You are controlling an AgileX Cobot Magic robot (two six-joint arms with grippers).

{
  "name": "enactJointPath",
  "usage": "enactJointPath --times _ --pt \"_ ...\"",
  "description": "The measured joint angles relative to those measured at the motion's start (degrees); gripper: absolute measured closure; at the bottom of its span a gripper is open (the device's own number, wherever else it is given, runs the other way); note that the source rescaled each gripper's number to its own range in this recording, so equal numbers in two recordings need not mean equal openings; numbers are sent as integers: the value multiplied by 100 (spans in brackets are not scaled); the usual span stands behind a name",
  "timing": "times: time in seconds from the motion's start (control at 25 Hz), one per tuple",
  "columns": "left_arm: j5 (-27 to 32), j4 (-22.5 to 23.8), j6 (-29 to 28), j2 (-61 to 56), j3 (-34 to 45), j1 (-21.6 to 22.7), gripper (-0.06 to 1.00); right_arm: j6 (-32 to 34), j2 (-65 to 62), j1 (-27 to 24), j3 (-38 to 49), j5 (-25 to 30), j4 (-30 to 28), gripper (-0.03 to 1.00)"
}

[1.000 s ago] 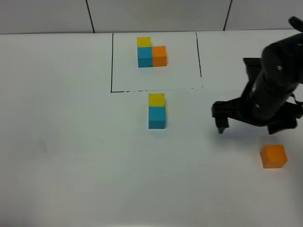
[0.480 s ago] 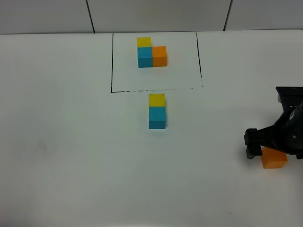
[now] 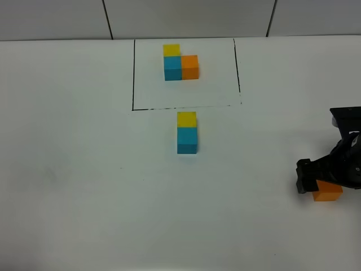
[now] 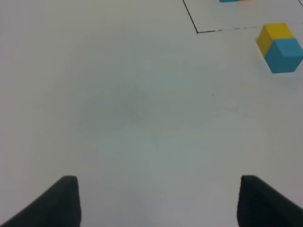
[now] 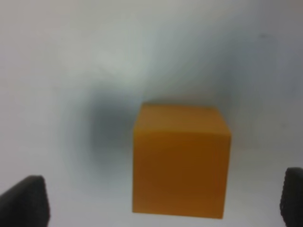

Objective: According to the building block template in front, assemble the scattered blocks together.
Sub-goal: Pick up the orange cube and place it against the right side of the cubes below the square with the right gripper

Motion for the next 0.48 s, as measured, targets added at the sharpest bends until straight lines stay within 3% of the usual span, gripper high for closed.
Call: enactJointPath --times 0.48 --pt "0 0 0 0 0 0 46 -474 729 -223 0 -304 345 2"
